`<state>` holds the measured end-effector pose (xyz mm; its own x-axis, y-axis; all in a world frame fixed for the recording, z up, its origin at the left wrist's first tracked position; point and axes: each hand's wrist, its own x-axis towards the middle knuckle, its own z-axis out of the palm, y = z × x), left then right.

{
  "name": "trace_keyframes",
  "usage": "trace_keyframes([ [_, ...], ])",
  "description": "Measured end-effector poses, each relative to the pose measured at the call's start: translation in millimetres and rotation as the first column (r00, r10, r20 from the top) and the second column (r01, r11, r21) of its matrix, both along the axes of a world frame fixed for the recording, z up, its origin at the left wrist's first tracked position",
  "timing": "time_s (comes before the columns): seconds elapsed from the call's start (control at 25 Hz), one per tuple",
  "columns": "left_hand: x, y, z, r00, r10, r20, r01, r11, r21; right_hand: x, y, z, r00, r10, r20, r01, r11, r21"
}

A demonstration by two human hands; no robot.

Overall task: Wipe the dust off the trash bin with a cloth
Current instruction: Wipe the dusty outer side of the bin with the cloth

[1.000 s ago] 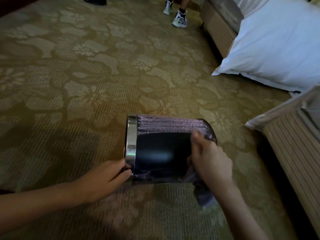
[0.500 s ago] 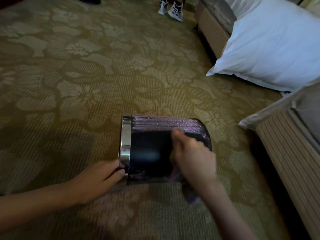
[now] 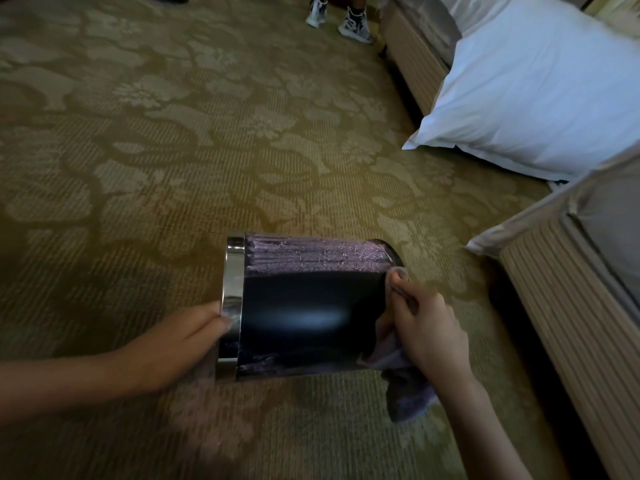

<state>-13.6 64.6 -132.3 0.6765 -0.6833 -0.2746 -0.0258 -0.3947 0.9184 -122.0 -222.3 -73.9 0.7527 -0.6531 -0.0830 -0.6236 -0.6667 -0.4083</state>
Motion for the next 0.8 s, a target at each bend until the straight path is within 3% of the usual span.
trace_keyframes([
  [0.12, -5.7, -0.3, 1.0, 1.0, -0.01, 0.024, 0.012, 0.998, -0.069, 2.7, -1.3, -0.7, 1.0, 0.008, 0.005, -0.008, 1.0, -0.009],
  [0.8, -13.3, -5.0, -7.1, 0.988, 0.095, 0.122, -0.093, 0.995, -0.025, -21.9, 18.4, -0.6, 0.999, -0.011, -0.046, 0.006, 0.994, -0.105],
])
